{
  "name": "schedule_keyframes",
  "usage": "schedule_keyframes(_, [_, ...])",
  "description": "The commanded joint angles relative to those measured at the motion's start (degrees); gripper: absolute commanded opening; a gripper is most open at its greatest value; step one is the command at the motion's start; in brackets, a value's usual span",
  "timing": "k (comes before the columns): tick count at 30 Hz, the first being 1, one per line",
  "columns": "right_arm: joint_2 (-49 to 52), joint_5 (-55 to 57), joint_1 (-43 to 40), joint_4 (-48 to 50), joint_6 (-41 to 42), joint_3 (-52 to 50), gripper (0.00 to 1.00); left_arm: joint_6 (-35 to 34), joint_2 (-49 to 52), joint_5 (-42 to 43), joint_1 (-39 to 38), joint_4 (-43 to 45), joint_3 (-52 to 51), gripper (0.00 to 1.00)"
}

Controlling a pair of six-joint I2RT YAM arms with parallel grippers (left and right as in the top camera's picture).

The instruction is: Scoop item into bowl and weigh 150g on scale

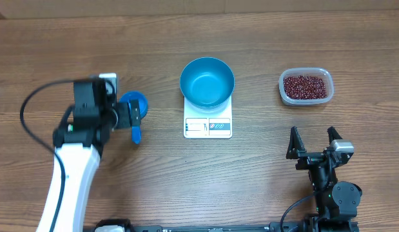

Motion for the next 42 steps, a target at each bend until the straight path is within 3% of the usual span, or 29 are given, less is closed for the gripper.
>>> schedule_keyframes(1, [-0.63,0.57,0.33,0.15,-0.13,-0.59,1.00,2.91,5.25,-0.37,0.42,-2.40,5.68,0.99])
schedule_keyframes(21, [-0.63,0.57,0.33,0.15,-0.13,-0.59,1.00,9.29,26.49,-0.33,4.74,-11.93,21.33,0.99])
schedule_keyframes(42, [-0.63,0.57,0.33,0.15,-0.13,-0.59,1.00,10.75,36.72,-1.01,6.08,-7.37,21.53,1.00])
